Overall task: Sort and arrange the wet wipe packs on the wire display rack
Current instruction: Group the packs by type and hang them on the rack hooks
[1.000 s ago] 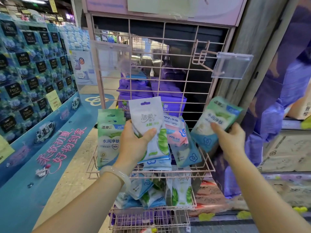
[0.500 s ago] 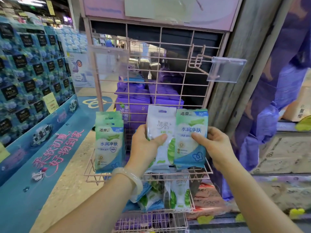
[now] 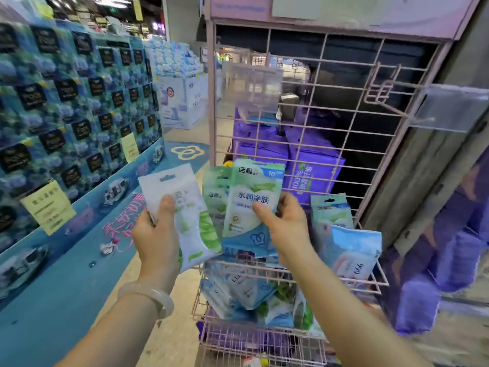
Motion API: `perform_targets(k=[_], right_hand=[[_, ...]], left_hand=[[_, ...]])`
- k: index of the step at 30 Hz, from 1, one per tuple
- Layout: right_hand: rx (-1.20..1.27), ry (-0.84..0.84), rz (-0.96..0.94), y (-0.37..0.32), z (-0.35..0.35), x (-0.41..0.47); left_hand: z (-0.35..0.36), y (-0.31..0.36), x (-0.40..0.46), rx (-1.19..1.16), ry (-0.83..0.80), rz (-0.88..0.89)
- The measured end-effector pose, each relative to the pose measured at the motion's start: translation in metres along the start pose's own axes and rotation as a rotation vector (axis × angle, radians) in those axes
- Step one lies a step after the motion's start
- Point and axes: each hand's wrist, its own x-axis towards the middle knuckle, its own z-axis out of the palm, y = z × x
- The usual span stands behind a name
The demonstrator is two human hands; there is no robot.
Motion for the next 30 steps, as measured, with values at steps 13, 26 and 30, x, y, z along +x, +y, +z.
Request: perform_targets(k=[13, 26, 30], right_hand=[[-1.102, -0.269, -0.184, 0.012, 0.043, -0.003], [-1.064, -0.191, 0.046, -0.004, -0.167, -0.021], [-1.062, -0.088, -0.095, -0.009, -0.165, -0.020]], left_hand=[[-0.010, -0.003, 0.003, 0.026, -0.176, -0.061], [0.046, -0.005, -0.035, -0.054, -0.528, -0.052], [0.053, -0.010, -0.042, -0.011, -0.562, -0.109]])
